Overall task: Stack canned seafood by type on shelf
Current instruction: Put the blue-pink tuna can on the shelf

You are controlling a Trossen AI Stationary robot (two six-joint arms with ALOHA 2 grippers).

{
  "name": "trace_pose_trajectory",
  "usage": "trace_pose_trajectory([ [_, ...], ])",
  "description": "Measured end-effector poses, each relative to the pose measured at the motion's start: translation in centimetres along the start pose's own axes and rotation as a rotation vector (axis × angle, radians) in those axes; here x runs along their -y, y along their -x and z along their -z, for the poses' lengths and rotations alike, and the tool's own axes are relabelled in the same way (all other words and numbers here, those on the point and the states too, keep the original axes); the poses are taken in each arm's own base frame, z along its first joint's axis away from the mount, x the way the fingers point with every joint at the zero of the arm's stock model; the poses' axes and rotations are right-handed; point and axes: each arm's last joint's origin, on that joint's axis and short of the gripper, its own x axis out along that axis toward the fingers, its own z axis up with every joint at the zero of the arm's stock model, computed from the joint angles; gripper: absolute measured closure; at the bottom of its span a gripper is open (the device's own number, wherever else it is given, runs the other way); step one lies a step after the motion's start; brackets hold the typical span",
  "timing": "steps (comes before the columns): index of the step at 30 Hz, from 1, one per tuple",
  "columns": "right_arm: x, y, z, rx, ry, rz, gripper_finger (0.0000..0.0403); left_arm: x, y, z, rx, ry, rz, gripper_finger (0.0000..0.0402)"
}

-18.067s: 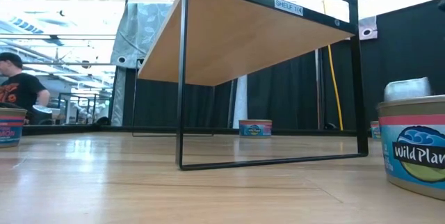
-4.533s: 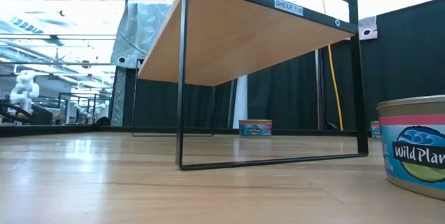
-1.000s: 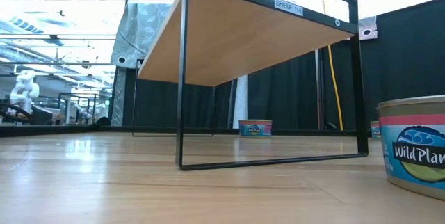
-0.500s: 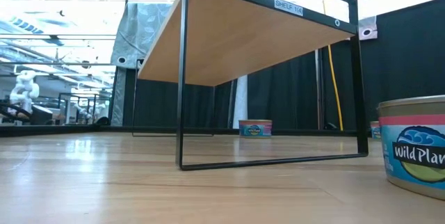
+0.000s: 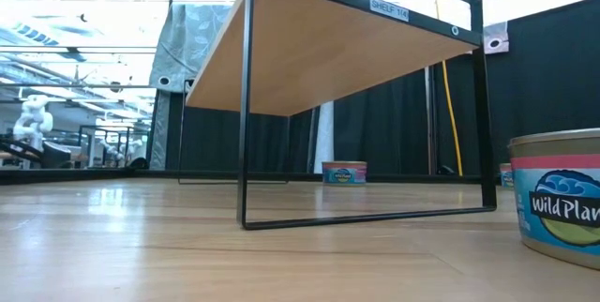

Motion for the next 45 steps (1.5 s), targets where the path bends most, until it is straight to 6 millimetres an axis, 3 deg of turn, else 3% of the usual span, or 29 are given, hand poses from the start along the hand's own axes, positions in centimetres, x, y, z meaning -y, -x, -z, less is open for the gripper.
trace_pose_trajectory([
  [9,0.0,-1.7,0.4,0.040,-0.139,-0.174,0.0214,0.9,-0.7,1.6,-0.024,-0.037,-0.007,0.0096],
  [19,0.3,-3.2,1.0,0.037,-0.182,-0.258,0.0209,1.0,-0.8,1.8,-0.027,-0.045,-0.008,0.0096],
  [34,0.4,-3.8,1.4,0.002,-0.295,-0.292,0.0134,1.0,-1.5,2.4,-0.035,-0.066,-0.030,0.0096],
  [45,0.6,-3.3,1.4,0.035,-0.327,-0.334,0.0129,1.3,-3.0,4.0,-0.054,-0.097,-0.061,0.0096],
])
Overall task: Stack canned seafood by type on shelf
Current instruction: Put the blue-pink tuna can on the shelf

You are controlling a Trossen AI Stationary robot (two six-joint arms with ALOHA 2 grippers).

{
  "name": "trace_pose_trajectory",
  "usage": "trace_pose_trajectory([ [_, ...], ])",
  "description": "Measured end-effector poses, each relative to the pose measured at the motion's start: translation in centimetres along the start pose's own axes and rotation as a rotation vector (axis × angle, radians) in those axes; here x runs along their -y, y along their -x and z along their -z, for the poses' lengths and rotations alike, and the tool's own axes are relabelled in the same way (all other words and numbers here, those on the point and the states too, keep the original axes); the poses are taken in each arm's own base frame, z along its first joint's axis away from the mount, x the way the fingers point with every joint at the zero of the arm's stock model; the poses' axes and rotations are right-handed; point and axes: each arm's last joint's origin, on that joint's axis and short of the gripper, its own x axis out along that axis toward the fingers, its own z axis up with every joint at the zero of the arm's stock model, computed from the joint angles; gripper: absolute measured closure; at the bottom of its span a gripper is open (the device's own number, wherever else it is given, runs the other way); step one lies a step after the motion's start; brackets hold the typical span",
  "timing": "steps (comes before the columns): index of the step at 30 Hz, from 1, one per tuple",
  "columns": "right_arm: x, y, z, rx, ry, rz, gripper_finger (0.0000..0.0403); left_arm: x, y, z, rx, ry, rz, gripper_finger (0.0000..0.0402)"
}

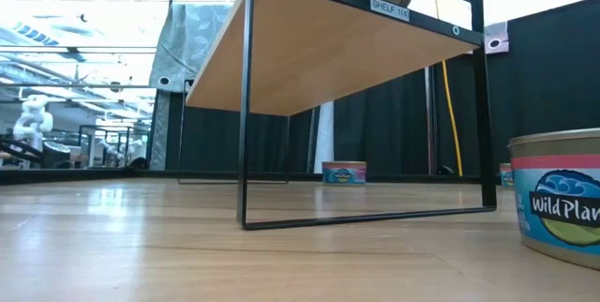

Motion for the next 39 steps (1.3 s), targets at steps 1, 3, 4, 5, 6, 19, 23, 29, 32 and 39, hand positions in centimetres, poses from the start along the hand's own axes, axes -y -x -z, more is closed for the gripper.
trace_pose_trajectory([
  [1,0.0,0.0,0.0,0.000,-0.003,0.001,0.0129,0.0,0.0,0.0,0.000,0.001,0.000,0.0096],
  [3,0.3,0.1,0.1,0.004,-0.010,-0.005,0.0129,0.0,0.0,-0.1,0.004,0.007,0.001,0.0096],
  [4,0.4,0.2,0.1,0.011,-0.015,-0.010,0.0129,0.0,0.0,-0.1,0.004,0.007,0.001,0.0096],
  [5,0.6,0.4,0.0,0.023,-0.023,-0.016,0.0129,0.0,0.0,-0.1,0.004,0.006,0.001,0.0096],
  [6,0.8,0.7,0.0,0.036,-0.030,-0.025,0.0129,0.0,0.0,-0.1,0.004,0.006,0.001,0.0096],
  [19,2.3,2.6,0.3,0.106,-0.123,-0.085,0.0129,0.0,0.0,0.0,0.003,0.001,0.001,0.0096],
  [23,2.3,2.6,0.4,0.092,-0.121,-0.081,0.0129,0.0,0.0,0.0,0.003,0.002,0.001,0.0096],
  [29,2.5,1.8,0.5,0.068,-0.122,-0.072,0.0129,0.0,0.0,0.0,0.003,0.002,0.001,0.0096],
  [32,2.3,1.1,0.5,0.051,-0.108,-0.070,0.0129,0.0,0.0,0.0,0.003,0.002,0.001,0.0096],
  [39,2.3,0.8,0.1,0.074,-0.114,-0.055,0.0129,0.0,0.0,0.0,0.003,0.001,0.001,0.0096],
])
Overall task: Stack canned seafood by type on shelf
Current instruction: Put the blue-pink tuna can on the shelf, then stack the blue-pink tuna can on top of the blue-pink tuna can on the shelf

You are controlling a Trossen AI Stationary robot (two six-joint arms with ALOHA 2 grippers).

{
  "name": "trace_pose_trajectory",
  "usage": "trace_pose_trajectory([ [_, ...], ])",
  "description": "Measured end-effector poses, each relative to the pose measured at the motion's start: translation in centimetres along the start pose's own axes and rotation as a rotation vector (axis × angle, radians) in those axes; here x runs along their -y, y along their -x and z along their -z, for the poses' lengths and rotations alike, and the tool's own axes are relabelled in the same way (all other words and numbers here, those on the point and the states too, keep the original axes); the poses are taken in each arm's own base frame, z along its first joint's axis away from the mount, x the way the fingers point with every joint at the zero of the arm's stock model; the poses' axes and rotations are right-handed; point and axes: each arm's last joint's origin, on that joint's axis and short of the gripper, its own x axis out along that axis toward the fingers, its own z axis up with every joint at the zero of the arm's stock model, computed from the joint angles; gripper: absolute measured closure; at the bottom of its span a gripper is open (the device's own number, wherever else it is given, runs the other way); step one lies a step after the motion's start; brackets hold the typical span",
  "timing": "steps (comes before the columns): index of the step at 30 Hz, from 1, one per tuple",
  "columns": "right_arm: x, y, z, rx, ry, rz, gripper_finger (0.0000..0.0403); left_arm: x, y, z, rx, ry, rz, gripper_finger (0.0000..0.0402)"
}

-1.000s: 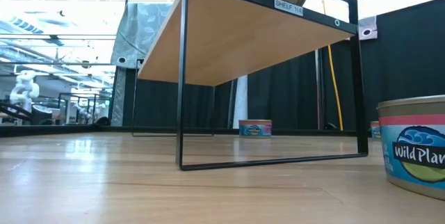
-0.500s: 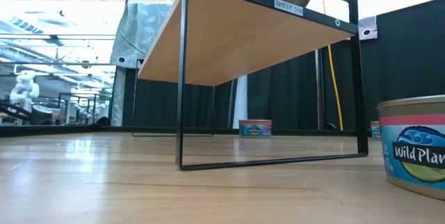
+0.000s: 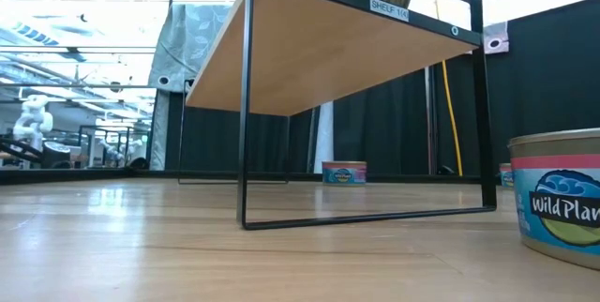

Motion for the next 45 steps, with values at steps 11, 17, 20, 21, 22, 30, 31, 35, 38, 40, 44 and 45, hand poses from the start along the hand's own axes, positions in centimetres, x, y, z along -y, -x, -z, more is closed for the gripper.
trace_pose_trajectory([
  [11,0.7,-0.4,0.0,0.005,-0.033,0.013,0.0129,0.0,0.0,0.0,0.000,-0.003,0.000,0.0096],
  [17,0.9,-0.6,0.1,0.002,-0.034,0.018,0.0129,0.0,0.0,0.0,0.000,-0.004,0.000,0.0096],
  [20,0.9,-0.6,0.1,0.001,-0.032,0.019,0.0129,0.0,0.0,0.0,0.000,-0.007,0.000,0.0096],
  [21,0.9,-0.6,0.1,0.001,-0.032,0.019,0.0129,0.0,0.0,0.0,0.000,-0.013,0.000,0.0096],
  [22,0.9,-0.7,0.1,0.001,-0.032,0.019,0.0129,0.0,0.0,0.0,0.000,-0.019,0.000,0.0096],
  [30,0.7,-0.9,0.2,-0.015,-0.049,0.017,0.0129,0.0,0.0,0.0,0.000,-0.022,0.000,0.0096],
  [31,0.7,-1.2,0.2,-0.020,-0.049,0.015,0.0129,0.0,0.0,0.0,0.000,-0.022,0.000,0.0096],
  [35,0.4,-1.6,0.1,-0.019,-0.042,0.011,0.0129,0.0,0.0,0.0,0.000,-0.022,0.000,0.0096],
  [38,0.3,-1.3,0.0,-0.013,-0.041,0.017,0.0129,0.0,0.0,0.0,0.000,-0.021,0.000,0.0096],
  [40,0.2,-0.8,-0.1,0.001,-0.041,0.015,0.0129,0.0,0.0,0.0,0.000,-0.021,0.000,0.0096],
  [44,0.5,1.4,-0.6,0.054,-0.066,0.048,0.0129,0.0,0.0,0.0,0.000,-0.022,0.000,0.0096],
  [45,0.6,2.1,-0.6,0.057,-0.076,0.070,0.0129,0.0,0.0,0.0,0.000,-0.022,0.000,0.0096],
])
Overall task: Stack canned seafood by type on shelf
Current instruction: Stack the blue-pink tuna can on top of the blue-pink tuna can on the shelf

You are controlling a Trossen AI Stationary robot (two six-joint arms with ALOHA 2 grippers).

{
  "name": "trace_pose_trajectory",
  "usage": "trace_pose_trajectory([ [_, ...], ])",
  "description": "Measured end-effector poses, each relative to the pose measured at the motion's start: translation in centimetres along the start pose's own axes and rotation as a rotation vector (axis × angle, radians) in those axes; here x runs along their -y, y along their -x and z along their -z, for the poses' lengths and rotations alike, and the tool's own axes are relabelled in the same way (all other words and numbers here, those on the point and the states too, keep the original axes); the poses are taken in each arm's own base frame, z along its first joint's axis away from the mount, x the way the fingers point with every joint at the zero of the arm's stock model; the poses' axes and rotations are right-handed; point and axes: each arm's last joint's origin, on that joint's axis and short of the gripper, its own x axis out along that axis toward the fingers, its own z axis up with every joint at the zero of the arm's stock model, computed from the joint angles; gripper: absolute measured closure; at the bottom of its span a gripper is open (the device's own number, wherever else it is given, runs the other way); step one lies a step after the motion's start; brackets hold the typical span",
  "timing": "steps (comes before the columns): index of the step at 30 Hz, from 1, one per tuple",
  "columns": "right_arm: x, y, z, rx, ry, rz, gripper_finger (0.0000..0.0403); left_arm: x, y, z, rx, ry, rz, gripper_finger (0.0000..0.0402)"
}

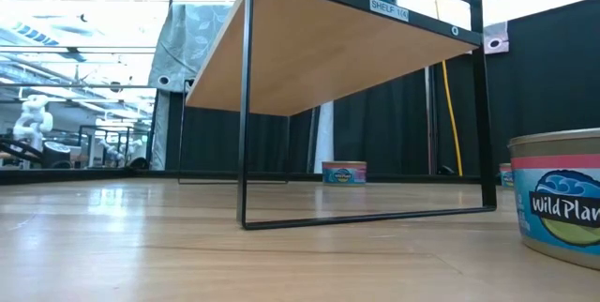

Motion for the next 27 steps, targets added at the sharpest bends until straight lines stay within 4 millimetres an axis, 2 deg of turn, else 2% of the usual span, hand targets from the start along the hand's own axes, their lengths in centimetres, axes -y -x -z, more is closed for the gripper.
trace_pose_trajectory([
  [5,1.9,4.5,1.0,-0.011,-0.102,0.159,0.0134,0.0,0.0,0.1,-0.006,-0.010,-0.002,0.0096],
  [8,4.1,6.9,2.8,-0.058,-0.140,0.185,0.0154,-0.1,0.0,0.3,-0.020,-0.041,-0.010,0.0096],
  [12,6.8,8.5,6.2,-0.088,-0.166,0.223,0.0197,-0.2,-0.4,0.7,-0.013,-0.144,-0.076,0.0096],
  [17,9.0,7.9,11.5,-0.010,-0.184,0.239,0.0258,-1.1,-2.1,0.9,-0.022,-0.249,-0.141,0.0096],
  [21,9.7,6.4,15.4,0.240,-0.264,0.197,0.0309,-2.3,-3.5,0.6,-0.022,-0.241,-0.199,0.0096],
  [24,10.1,5.1,17.7,0.365,-0.343,0.274,0.0345,-3.0,-4.3,0.4,-0.024,-0.235,-0.226,0.0096],
  [27,10.5,3.8,19.6,0.367,-0.392,0.370,0.0378,-3.5,-4.9,0.3,-0.032,-0.233,-0.225,0.0096],
])
